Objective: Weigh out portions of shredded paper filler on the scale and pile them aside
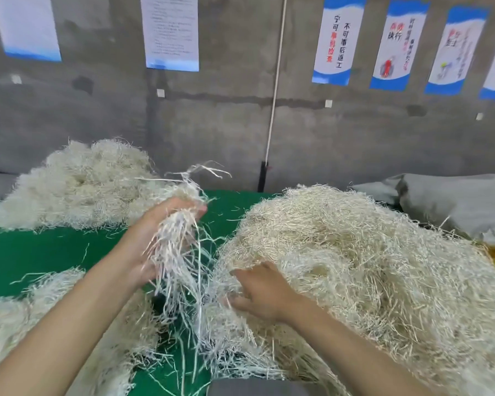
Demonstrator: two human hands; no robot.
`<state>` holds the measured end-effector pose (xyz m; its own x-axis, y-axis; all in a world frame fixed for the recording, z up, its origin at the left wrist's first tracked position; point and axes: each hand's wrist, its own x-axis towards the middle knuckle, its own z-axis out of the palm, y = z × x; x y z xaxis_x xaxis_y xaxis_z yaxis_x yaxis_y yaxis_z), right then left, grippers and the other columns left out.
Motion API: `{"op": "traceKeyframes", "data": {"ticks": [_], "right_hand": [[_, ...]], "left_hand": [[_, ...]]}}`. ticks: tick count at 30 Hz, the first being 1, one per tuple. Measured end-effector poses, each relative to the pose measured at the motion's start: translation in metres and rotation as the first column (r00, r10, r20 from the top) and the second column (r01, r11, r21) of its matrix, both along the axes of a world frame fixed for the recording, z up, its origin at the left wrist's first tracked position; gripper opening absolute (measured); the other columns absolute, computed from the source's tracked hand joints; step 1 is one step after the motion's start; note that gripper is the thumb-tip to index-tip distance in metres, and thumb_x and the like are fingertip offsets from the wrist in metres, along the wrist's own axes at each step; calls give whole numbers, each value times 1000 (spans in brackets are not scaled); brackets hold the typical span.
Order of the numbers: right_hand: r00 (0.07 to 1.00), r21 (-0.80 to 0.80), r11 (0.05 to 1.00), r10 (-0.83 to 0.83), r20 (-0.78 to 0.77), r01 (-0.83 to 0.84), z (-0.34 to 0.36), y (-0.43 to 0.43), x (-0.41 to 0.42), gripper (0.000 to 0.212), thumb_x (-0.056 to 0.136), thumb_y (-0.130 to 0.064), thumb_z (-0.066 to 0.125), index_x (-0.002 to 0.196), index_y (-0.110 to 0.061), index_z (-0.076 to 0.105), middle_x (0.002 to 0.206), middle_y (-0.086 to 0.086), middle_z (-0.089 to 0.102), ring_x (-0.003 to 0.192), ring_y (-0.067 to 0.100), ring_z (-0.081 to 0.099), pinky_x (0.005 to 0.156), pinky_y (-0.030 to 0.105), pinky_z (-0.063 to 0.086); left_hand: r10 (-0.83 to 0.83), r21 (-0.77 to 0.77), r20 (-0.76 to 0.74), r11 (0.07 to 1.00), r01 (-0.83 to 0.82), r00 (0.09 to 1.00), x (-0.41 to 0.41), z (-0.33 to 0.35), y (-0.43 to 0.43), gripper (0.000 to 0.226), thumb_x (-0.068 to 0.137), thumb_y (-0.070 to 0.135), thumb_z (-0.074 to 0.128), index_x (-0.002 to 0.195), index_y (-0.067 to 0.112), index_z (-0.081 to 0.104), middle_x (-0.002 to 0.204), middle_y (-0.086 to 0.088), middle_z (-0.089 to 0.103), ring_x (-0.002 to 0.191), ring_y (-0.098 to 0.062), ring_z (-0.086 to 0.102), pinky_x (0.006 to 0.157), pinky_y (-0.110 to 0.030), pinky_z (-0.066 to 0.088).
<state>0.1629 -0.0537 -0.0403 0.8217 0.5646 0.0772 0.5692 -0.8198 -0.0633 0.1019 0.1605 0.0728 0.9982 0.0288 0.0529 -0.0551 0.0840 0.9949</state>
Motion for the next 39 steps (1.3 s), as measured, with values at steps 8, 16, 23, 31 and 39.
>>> {"op": "traceKeyframes", "data": {"ticks": [8, 16, 23, 31, 39], "right_hand": [[900, -132, 921, -314, 303, 366, -6, -94, 45, 23, 100, -11, 46, 121, -15, 55, 87, -3, 67, 87, 17, 61, 103, 45, 47], [831, -139, 844, -458, 316, 518, 6, -96, 32, 25, 100, -26, 45, 120, -16, 56, 86, -1, 68, 109, 25, 62, 110, 51, 39], [863, -188, 845, -503, 38, 501, 11, -94, 30, 64, 99, -62, 30, 142, -17, 41, 134, 11, 57, 138, 35, 38, 118, 56, 23], [877, 27, 942, -300, -374, 334, 41, -90, 7, 36, 100, -33, 54, 131, -31, 35, 121, 9, 58, 94, 18, 60, 73, 18, 49], [981, 526, 828, -157, -114, 193, 119, -100, -54, 26, 98, -23, 54, 108, -48, 56, 110, -22, 66, 79, -11, 65, 59, 15, 52]], "left_hand": [[-157, 777, -626, -201, 596, 763, -10, -31, -9, 73, 74, 67, 69, 129, 18, 61, 140, 5, 56, 126, -20, 55, 112, -46, 38], [-139, 439, -10, 889, 130, 990, 5, -15, -35, 77, 64, 70, 63, 135, 42, 51, 126, 46, 44, 117, 15, 47, 110, -32, 21], [-70, -87, 328, 991, 104, 942, -7, 40, -49, 15, 80, 26, 61, 68, 34, 65, 84, 13, 59, 82, -10, 56, 90, -43, 47], [-405, -151, 303, 873, 463, 863, -40, 47, -72, 32, 68, 4, 54, 62, 19, 27, 88, -10, 16, 87, -52, 26, 113, -55, 28], [-321, 86, 92, 946, 314, 943, -13, -12, -81, 89, 82, 10, 73, 150, 43, 25, 115, 5, 64, 102, -16, 62, 105, -42, 45]]}}
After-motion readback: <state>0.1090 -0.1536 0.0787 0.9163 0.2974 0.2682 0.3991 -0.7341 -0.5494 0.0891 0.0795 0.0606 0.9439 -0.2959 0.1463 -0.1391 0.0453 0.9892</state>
